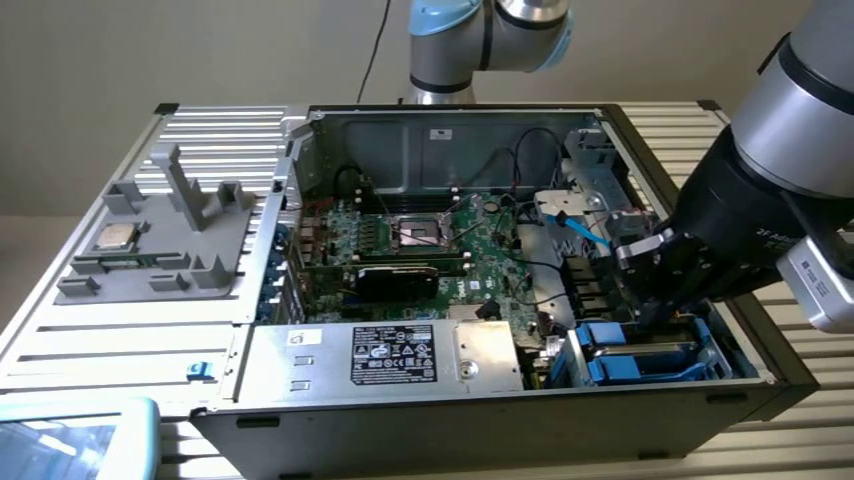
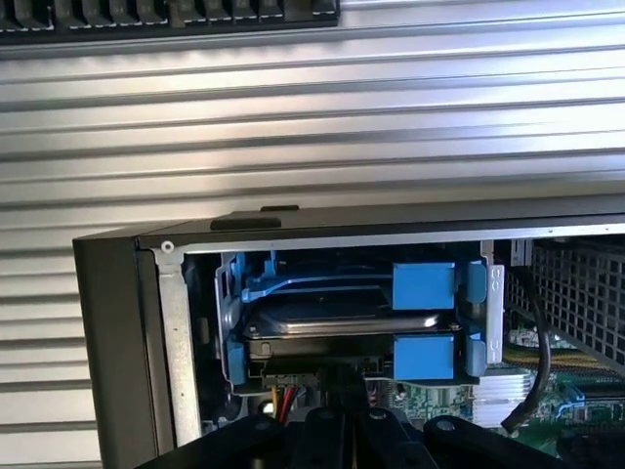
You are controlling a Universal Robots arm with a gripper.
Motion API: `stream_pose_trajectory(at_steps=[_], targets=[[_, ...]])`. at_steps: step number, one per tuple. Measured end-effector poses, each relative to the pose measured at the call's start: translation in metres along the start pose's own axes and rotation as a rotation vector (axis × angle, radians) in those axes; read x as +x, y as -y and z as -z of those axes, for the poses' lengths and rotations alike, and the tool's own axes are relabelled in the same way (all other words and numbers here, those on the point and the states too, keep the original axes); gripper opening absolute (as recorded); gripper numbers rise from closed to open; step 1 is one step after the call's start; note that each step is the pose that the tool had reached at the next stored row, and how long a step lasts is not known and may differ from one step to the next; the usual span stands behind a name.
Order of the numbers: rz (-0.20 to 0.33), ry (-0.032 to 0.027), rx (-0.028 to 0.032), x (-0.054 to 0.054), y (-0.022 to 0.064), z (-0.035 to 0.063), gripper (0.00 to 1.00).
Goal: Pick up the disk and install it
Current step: 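Insert the second disk wire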
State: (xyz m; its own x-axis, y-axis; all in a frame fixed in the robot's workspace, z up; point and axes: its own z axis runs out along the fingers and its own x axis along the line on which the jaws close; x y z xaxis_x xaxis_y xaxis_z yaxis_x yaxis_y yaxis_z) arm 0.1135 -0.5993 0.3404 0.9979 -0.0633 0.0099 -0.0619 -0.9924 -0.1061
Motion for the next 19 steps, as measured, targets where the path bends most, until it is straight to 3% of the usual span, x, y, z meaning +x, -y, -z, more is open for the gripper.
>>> stream_pose_trajectory(at_steps=[6, 8, 9, 13, 19], targets=[[0.003, 0.0003, -0.0007, 0.000, -0.0005, -0.0046, 0.11], [0.003, 0.0004, 0.0022, 0.000, 0.0003, 0.0006, 0.11], [0.003, 0.0004, 0.0005, 0.002, 0.0008, 0.0057, 0.11], [0.003, 0.0010, -0.0006, 0.017, 0.0027, 0.0158, 0.11], [0.006, 0.0014, -0.0005, 0.019, 0.0021, 0.0084, 0.11]])
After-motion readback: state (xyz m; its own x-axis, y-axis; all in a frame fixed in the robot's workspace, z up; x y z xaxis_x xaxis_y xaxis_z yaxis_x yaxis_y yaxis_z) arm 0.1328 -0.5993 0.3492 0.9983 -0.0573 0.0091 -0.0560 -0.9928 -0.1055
